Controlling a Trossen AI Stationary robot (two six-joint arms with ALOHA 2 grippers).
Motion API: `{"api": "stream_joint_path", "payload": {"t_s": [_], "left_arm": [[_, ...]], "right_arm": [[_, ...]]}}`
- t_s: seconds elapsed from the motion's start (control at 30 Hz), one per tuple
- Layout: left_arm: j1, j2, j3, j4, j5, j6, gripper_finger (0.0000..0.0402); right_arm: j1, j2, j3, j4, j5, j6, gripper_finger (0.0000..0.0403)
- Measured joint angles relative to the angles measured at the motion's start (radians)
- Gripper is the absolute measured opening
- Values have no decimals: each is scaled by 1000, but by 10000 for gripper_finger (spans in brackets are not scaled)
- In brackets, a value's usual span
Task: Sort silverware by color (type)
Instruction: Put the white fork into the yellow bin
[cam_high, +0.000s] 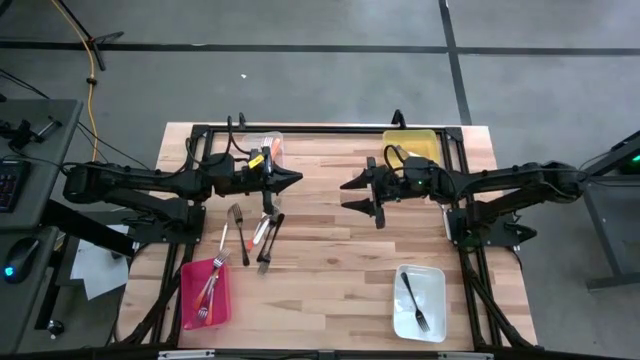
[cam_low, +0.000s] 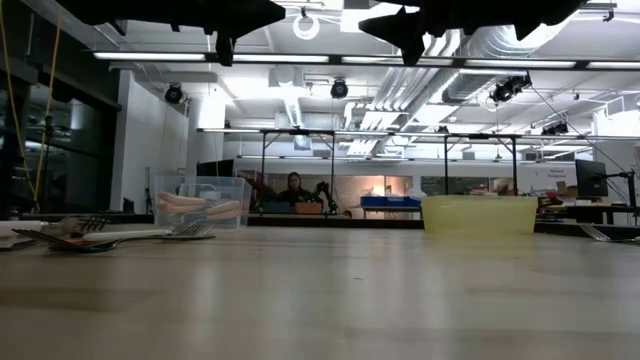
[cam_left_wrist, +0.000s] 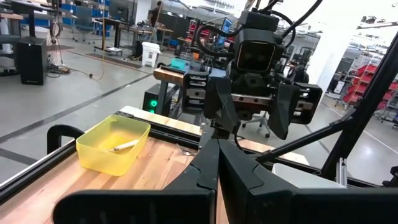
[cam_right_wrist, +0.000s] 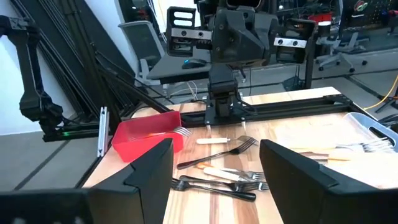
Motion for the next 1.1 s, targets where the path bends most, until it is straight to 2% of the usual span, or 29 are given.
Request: {"api": "stream_joint_path", "payload": {"t_s": [0.33, 0.53, 0.67, 0.93, 1.03, 1.1], "left_arm": [[0, 0, 0, 0, -6, 0, 0], [5, -1, 0, -92, -155, -79, 10], [6, -5, 0, -123, -146, -81, 45], [4, -5, 35, -118, -29, -86, 139], [4, -5, 49, -116, 21, -30, 161], [4, -5, 54, -117, 34, -12, 168]], "right_arm": [[0, 0, 0, 0, 0, 2, 224], [0, 0, 0, 0, 15, 2, 224], [0, 0, 1, 0, 15, 2, 224], [0, 0, 1, -1, 14, 12, 223], [0, 1, 1, -1, 14, 9, 199], [0, 1, 1, -1, 14, 12, 162]]}}
